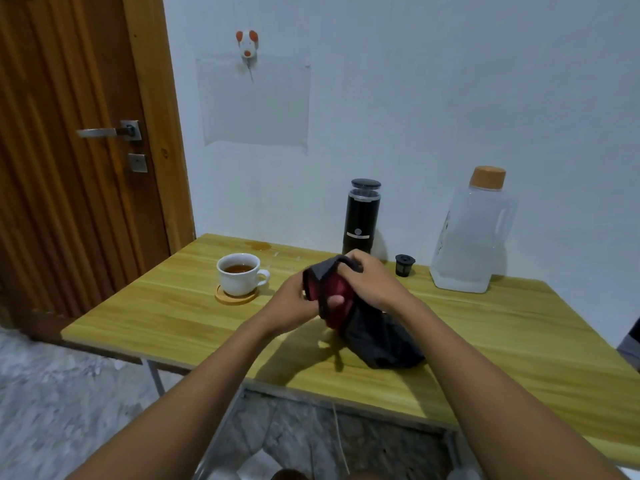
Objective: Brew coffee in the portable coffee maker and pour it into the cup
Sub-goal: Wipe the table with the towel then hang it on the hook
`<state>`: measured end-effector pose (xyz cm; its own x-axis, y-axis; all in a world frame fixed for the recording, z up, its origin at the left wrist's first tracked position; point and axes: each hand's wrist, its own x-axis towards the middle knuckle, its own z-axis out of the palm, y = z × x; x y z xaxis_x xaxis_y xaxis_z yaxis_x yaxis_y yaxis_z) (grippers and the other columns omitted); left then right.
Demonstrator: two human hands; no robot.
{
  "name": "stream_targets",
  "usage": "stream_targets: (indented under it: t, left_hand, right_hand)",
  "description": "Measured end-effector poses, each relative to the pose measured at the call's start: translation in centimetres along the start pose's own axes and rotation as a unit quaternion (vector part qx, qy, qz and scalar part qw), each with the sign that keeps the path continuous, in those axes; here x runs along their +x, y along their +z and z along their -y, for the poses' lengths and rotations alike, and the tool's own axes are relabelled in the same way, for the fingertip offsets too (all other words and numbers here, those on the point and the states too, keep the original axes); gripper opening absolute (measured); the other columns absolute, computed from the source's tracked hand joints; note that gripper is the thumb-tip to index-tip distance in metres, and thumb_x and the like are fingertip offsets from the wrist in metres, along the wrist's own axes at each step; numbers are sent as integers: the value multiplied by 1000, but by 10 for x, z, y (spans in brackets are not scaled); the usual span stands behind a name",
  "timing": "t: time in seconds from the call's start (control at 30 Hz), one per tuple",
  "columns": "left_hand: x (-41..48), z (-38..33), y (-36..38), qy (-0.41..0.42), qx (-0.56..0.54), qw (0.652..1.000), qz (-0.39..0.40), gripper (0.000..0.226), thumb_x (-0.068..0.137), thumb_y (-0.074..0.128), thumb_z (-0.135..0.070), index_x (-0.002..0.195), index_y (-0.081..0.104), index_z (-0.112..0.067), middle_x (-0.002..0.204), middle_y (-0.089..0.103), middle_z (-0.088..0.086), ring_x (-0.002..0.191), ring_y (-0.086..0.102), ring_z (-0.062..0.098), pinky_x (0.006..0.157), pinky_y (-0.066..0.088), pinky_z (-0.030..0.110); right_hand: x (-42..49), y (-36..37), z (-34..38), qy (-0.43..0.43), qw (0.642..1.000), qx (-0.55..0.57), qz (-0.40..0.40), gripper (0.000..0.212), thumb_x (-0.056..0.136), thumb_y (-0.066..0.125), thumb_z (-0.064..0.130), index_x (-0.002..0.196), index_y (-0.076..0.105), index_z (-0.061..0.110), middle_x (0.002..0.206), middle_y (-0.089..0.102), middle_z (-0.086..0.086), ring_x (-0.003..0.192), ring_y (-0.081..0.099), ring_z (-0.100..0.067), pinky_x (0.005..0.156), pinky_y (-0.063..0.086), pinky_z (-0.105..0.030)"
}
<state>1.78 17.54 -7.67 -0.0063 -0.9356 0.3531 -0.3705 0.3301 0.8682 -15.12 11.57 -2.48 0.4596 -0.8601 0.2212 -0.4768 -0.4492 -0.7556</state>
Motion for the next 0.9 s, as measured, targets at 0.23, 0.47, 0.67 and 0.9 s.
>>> stream_targets:
  t: [0.23, 0.47, 0.67, 0.9]
  left_hand:
    - [22, -36, -19, -24, -110, 989, -100, 20, 105, 52, -16, 99, 70, -19, 70, 69, -14, 66, 62, 4, 62, 54, 21]
    - [54, -86, -46, 11, -142, 983, -112, 18, 94, 70, -38, 107, 75, -26, 79, 76, 1, 71, 70, 13, 64, 59, 28]
    - [91, -133, -73, -9, -165, 976, -145, 21, 98, 66, -33, 104, 72, -14, 68, 70, -6, 56, 63, 7, 50, 50, 20]
    - [140, -173, -114, -1, -150, 971, -188, 21, 102, 60, -31, 90, 71, -17, 62, 67, -14, 64, 65, 10, 56, 55, 24]
  right_hand:
    - [4, -16, 11, -45, 999, 6, -4, 24, 104, 46, 37, 105, 63, 21, 99, 67, 3, 91, 61, -12, 78, 45, -27]
    - [20, -39, 42, -96, 995, -5, -21, 27, 100, 48, 53, 91, 57, 29, 85, 62, 12, 74, 58, -1, 68, 41, -27]
    - [46, -64, 80, -144, 988, 7, -61, 26, 98, 50, 56, 96, 61, 32, 89, 72, 7, 81, 68, -8, 77, 53, -34]
    - [101, -93, 132, -187, 977, -21, -103, 27, 99, 53, 50, 92, 65, 27, 86, 70, 5, 79, 64, -8, 66, 44, -25]
